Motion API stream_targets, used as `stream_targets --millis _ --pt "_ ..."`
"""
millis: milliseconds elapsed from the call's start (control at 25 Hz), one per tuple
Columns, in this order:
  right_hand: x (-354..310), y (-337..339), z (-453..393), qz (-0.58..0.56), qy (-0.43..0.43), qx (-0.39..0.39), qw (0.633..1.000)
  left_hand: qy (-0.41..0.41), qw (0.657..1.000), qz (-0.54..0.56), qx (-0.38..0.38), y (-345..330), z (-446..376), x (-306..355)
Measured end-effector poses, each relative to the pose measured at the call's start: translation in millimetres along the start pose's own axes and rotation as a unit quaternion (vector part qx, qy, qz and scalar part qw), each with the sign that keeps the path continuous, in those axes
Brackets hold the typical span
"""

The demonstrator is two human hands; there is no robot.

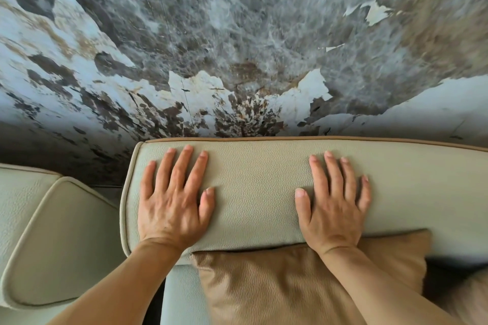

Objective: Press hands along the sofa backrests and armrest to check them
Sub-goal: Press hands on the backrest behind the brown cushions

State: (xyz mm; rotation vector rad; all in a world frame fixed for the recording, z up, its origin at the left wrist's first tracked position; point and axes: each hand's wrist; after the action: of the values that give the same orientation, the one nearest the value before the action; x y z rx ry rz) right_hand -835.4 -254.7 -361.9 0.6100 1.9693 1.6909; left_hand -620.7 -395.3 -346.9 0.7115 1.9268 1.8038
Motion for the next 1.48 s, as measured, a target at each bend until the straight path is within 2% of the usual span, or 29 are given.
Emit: stream_targets --millis 560,960,1480 --pt "3 -16 -62 -0.001 -0.029 0.044 0.999 -0.024 1.0 -0.015 0.004 -11 -79 2" --pt "10 -27 -108 0.004 -0.051 0.047 0.998 -0.047 0.999 -0.016 0.007 -17 -137 8" --pt "8 -24 -110 0.013 -0.049 0.024 0.998 -0.055 0.998 -0.005 -0.007 -16 -140 7"
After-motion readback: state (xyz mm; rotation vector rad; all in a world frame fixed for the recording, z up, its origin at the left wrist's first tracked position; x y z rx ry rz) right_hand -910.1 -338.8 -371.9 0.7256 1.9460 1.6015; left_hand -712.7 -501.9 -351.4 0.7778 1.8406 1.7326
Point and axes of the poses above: each hand's wrist, its own z-axis away from the middle knuckle, its own y-axis out of the back of the hand, x = y × z, and after that the axes turned 15 degrees about -x, right-handed
